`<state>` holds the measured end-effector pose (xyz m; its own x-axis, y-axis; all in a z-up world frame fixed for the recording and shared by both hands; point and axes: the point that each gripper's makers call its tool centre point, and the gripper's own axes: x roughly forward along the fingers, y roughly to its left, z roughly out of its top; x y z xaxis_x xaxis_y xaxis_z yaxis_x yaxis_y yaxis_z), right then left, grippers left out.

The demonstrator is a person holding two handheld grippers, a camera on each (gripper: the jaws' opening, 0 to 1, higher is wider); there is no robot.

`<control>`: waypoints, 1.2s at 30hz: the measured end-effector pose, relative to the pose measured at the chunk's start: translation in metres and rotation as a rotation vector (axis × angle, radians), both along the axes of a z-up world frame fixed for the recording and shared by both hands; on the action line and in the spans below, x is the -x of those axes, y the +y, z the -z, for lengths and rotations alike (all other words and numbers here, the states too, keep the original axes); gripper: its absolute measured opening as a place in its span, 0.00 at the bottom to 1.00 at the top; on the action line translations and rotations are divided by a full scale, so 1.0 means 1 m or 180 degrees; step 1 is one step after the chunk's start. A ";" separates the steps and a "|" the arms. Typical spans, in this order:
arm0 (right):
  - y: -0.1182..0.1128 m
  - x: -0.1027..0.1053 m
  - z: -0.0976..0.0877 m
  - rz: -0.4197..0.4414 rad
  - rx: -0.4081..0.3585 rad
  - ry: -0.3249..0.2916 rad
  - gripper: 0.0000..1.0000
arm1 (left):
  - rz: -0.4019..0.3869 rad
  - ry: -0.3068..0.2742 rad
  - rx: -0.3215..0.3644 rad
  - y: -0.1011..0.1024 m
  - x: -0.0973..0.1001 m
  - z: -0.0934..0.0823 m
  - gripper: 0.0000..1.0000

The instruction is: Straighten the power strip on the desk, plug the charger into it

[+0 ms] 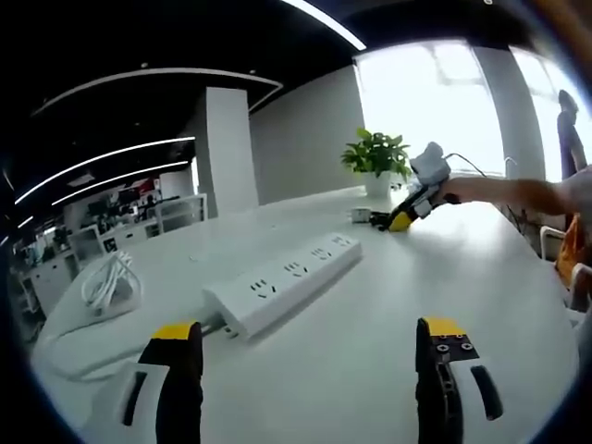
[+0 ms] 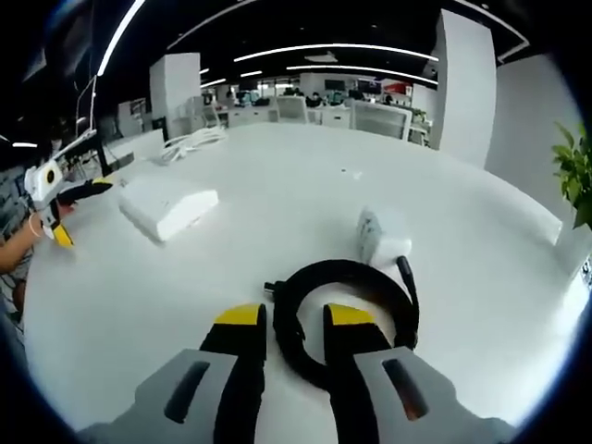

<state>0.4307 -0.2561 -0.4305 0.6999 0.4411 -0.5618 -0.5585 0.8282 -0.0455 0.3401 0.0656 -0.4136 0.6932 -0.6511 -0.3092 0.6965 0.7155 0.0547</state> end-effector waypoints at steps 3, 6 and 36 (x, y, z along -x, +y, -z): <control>0.000 -0.001 0.000 -0.0024 0.0026 0.0016 0.17 | 0.0000 -0.0002 -0.0023 0.001 -0.001 0.001 0.98; 0.001 -0.001 0.000 -0.0058 0.0053 0.0053 0.15 | -0.0005 -0.0001 -0.0018 0.001 -0.001 0.000 0.97; 0.028 0.005 -0.023 -0.0049 -0.0218 0.0028 0.08 | 0.0024 0.0003 -0.0026 0.002 0.002 0.000 0.96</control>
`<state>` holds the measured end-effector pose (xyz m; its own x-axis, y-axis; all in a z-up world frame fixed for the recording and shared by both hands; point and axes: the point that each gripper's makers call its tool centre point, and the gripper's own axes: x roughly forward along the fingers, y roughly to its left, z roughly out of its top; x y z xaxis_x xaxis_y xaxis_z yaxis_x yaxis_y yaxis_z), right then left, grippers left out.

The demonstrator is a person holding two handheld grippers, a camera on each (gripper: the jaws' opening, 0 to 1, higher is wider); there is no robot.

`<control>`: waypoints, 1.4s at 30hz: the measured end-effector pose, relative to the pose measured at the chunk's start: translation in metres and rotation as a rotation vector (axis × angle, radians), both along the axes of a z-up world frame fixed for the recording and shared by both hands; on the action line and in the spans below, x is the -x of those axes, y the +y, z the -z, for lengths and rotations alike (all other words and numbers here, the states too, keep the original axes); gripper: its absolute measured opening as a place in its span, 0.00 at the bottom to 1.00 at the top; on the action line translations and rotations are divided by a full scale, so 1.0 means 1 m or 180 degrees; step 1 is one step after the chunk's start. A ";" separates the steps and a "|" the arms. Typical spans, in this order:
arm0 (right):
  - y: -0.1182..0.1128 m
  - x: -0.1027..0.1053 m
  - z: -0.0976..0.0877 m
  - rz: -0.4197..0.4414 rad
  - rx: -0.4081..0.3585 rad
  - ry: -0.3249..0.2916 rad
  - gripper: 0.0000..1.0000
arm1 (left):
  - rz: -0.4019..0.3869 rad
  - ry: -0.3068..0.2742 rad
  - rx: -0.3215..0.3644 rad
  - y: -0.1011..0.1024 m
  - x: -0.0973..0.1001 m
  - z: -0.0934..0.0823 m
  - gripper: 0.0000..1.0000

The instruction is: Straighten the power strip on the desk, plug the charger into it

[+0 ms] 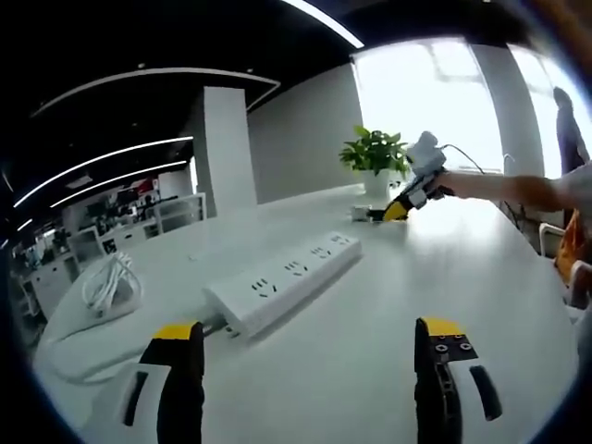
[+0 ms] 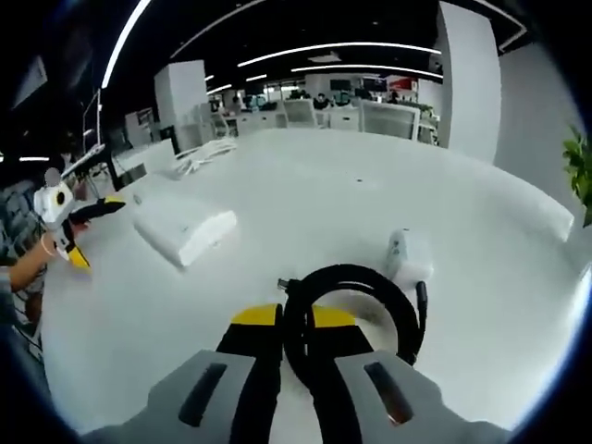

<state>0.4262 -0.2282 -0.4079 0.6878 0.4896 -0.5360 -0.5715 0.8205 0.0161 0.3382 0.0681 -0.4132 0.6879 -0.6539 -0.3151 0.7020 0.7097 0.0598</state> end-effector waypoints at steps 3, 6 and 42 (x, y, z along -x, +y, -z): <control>0.005 -0.001 -0.011 -0.0005 -0.0058 -0.0131 0.08 | 0.0007 -0.0006 -0.0015 -0.001 0.001 0.000 0.96; 0.008 -0.002 -0.021 -0.0005 -0.0086 -0.0243 0.08 | 0.0009 -0.0008 -0.0006 -0.001 0.000 -0.001 0.96; 0.076 0.029 -0.143 -0.0270 -0.0781 -0.1384 0.07 | 0.0037 -0.0041 0.0069 -0.006 0.005 -0.011 0.96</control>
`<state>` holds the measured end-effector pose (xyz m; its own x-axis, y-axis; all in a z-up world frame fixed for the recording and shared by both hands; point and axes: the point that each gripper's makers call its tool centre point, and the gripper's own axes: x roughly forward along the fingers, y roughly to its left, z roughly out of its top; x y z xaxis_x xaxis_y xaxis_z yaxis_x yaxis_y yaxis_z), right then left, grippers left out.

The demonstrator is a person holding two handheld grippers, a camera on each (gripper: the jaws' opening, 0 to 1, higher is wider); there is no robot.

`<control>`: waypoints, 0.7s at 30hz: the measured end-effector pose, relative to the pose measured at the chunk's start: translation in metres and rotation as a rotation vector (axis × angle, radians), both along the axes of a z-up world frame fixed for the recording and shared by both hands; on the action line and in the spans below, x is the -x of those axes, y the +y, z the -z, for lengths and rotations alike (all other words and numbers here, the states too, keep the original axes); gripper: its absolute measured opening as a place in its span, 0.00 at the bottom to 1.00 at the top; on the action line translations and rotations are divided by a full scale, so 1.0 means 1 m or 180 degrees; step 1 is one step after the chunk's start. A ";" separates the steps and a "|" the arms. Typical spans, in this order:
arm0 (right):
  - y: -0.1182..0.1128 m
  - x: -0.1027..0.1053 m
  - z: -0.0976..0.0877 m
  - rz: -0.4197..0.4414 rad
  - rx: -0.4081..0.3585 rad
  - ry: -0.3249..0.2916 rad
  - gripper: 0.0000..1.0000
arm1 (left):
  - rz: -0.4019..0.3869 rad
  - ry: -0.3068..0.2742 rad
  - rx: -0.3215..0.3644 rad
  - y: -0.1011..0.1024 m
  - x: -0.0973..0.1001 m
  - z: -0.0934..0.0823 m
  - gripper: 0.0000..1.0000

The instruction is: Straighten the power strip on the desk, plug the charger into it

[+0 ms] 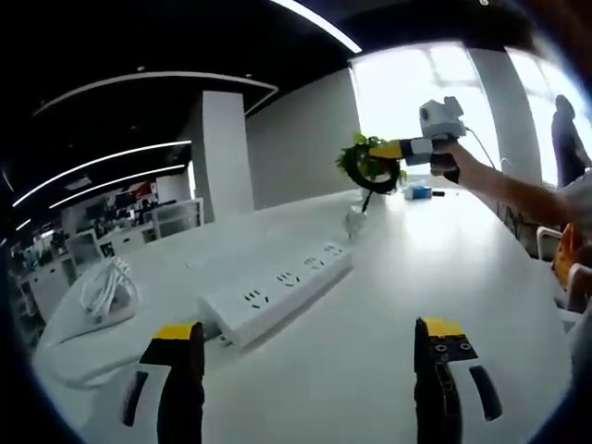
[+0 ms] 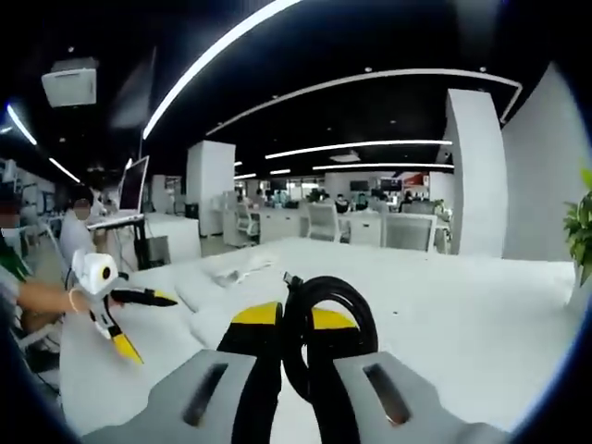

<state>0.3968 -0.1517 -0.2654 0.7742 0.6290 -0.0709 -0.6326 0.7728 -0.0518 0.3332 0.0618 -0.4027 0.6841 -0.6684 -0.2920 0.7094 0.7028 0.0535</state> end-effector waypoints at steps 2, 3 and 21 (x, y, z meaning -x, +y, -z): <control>0.002 0.002 -0.006 -0.0016 -0.0063 -0.0045 0.07 | 0.0002 -0.0001 0.0007 0.000 0.001 0.000 0.96; 0.004 0.003 -0.009 -0.0024 -0.0093 -0.0059 0.07 | 0.0003 -0.0004 0.0011 0.000 0.002 0.000 0.96; 0.053 0.031 -0.062 -0.0213 -0.0579 -0.0414 0.07 | 0.0013 -0.0043 0.0062 -0.004 0.000 -0.007 0.96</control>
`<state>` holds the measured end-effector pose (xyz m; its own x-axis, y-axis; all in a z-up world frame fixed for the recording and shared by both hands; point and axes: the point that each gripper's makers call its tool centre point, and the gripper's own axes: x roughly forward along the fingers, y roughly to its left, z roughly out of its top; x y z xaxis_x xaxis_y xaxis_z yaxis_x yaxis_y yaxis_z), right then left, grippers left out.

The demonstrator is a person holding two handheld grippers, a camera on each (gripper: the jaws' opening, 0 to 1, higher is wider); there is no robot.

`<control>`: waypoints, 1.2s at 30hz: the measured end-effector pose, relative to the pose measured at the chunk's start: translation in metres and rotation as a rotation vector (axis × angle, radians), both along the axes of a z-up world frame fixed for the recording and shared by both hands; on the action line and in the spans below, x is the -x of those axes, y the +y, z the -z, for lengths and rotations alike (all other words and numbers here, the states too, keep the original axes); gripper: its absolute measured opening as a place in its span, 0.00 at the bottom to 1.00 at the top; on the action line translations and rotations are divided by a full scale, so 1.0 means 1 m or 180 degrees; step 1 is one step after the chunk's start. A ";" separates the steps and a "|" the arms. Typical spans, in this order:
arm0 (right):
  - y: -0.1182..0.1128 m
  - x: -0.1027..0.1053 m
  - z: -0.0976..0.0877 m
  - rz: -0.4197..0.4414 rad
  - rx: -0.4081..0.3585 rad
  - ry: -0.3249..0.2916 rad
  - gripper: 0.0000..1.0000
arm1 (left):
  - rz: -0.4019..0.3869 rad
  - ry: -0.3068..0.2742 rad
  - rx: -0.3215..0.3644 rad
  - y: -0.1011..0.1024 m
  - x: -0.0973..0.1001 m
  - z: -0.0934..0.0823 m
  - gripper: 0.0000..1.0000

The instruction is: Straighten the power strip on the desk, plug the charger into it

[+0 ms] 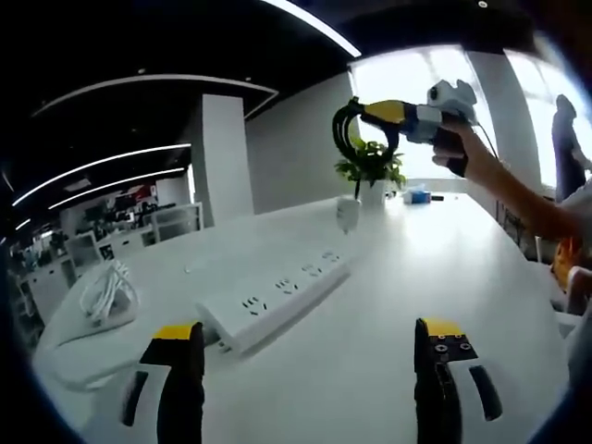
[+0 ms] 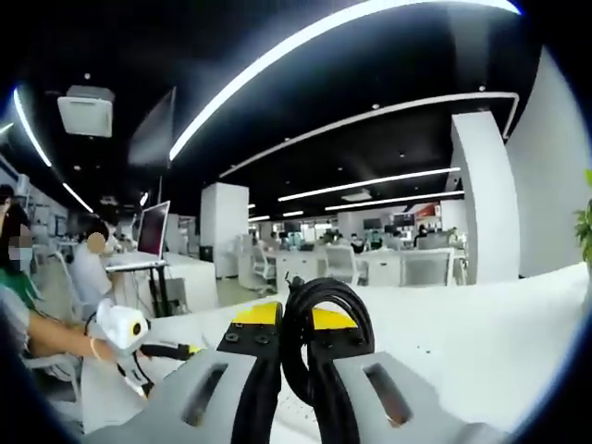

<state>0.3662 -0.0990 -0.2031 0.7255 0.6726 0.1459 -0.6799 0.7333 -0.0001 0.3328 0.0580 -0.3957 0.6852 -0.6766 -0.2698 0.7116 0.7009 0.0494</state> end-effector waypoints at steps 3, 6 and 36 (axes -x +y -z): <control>0.011 0.005 -0.006 -0.0124 -0.0160 0.0030 0.07 | -0.0012 -0.0009 0.0009 0.000 -0.001 -0.001 0.96; 0.018 0.007 -0.008 -0.0163 -0.0192 0.0027 0.07 | -0.0019 -0.0021 0.0012 0.000 -0.001 -0.003 0.96; 0.060 0.031 -0.024 -0.0369 -0.0272 -0.0024 0.07 | -0.0066 -0.0273 0.0300 -0.028 -0.014 -0.038 0.97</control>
